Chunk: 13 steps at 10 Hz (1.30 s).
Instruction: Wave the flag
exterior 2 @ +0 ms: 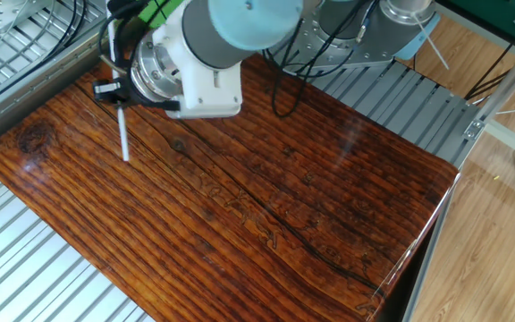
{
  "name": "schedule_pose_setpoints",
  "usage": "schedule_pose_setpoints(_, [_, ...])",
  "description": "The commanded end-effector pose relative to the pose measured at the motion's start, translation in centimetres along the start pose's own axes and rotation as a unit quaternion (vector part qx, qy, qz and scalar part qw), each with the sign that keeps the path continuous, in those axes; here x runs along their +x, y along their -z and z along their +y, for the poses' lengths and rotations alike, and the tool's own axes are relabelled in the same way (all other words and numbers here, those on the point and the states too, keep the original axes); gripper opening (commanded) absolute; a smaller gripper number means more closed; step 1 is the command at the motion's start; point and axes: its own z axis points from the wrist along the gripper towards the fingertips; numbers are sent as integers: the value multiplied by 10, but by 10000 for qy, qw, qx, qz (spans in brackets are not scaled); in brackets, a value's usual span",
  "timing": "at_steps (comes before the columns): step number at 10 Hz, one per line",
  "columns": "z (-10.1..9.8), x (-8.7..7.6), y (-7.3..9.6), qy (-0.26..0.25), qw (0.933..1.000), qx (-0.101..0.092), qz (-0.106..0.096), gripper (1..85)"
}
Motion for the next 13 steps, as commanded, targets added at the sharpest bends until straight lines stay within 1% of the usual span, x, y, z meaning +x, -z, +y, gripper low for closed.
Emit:
schedule_pose_setpoints(1, [66, -1, 0, -1387, 9772, -1606, -118, 10])
schedule_pose_setpoints(2, [80, -5, 5, -1745, 9657, -1918, -118, 10])
schedule_pose_setpoints(3, [96, -13, 13, -2171, 9496, -2257, -112, 10])
schedule_pose_setpoints(4, [107, -20, 21, -2442, 9369, -2500, -121, 10])
schedule_pose_setpoints(5, [112, -24, 25, -2581, 9300, -2613, -112, 10])
schedule_pose_setpoints(6, [113, -25, 27, -2594, 9296, -2617, -101, 10])
schedule_pose_setpoints(7, [97, -17, 19, -2235, 9494, -2206, -108, 10])
schedule_pose_setpoints(8, [77, -8, 12, -1860, 9676, -1708, -65, 10])
schedule_pose_setpoints(9, [54, 0, 8, -1440, 9827, -1166, -17, 10])
schedule_pose_setpoints(10, [33, 5, 6, -1043, 9920, -711, 5, 10])
schedule_pose_setpoints(11, [8, 8, 4, -619, 9978, -218, 19, 10])
schedule_pose_setpoints(12, [-16, 11, 4, -239, 9994, 251, 59, 10])
schedule_pose_setpoints(13, [-33, 13, 6, 17, 9983, 573, 82, 10])
